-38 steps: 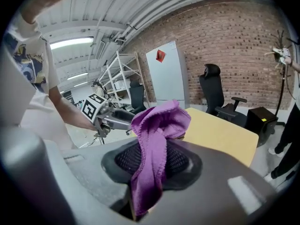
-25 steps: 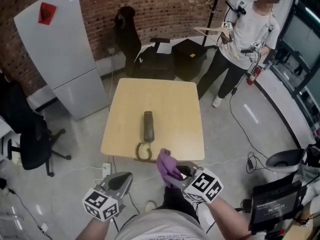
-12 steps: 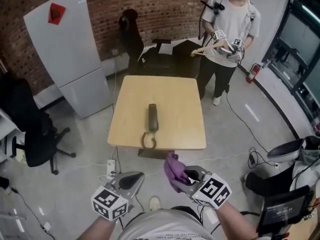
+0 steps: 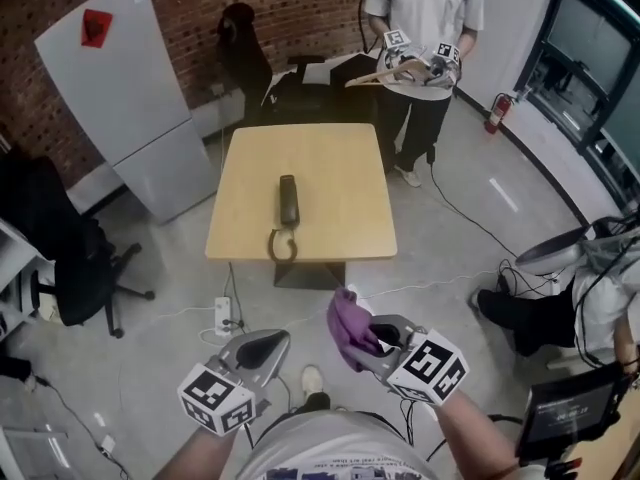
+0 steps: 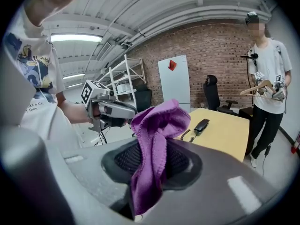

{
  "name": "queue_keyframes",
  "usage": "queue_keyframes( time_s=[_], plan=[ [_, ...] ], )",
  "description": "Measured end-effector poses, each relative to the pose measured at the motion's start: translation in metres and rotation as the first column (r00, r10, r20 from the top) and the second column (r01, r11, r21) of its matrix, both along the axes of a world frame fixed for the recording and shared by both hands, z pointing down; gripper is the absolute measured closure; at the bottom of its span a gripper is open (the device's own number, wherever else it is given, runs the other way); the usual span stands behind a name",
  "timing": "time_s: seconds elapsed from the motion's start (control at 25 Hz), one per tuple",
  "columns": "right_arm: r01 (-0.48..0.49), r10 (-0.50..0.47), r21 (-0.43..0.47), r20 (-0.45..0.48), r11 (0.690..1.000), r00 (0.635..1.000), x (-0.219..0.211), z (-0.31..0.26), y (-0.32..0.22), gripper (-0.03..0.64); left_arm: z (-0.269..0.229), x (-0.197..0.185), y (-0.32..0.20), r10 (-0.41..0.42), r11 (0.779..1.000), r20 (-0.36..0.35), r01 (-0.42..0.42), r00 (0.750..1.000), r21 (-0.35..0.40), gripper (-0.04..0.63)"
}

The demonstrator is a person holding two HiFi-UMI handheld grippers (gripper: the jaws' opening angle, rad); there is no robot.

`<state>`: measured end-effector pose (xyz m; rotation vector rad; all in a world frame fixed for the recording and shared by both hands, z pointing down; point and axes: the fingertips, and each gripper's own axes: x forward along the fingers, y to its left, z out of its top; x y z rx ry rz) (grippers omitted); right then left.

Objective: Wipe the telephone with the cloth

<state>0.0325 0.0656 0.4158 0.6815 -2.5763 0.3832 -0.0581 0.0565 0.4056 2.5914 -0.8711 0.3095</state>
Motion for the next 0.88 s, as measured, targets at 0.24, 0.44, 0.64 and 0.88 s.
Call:
queue_keyframes(
  time_s=[0.24, 0.44, 0.64, 0.88],
  plan=[
    [-0.006, 0.006, 0.029, 0.008, 1.0, 1.0, 0.001, 0.005, 0.036, 0.506, 0.006, 0.001, 0.035, -0.002, 1.0, 0.027, 0.002, 1.0, 0.012, 0.591],
    [0.001, -0.002, 0.039, 0.007, 0.999, 1.0, 0.005, -0.005, 0.06, 0.506, -0.001, 0.007, 0.061, -0.012, 1.0, 0.024, 0.012, 1.0, 0.01, 0.591],
    [0.02, -0.021, 0.057, 0.013, 0.998, 1.0, -0.004, -0.004, 0.076, 0.508, 0.001, -0.003, 0.08, -0.034, 0.999, 0.03, 0.034, 0.999, 0.014, 0.591],
    [0.03, -0.03, 0.046, 0.008, 0.998, 1.0, -0.015, -0.003, 0.11, 0.508, 0.001, -0.009, 0.114, -0.037, 0.999, 0.022, 0.037, 0.999, -0.003, 0.591]
  ],
)
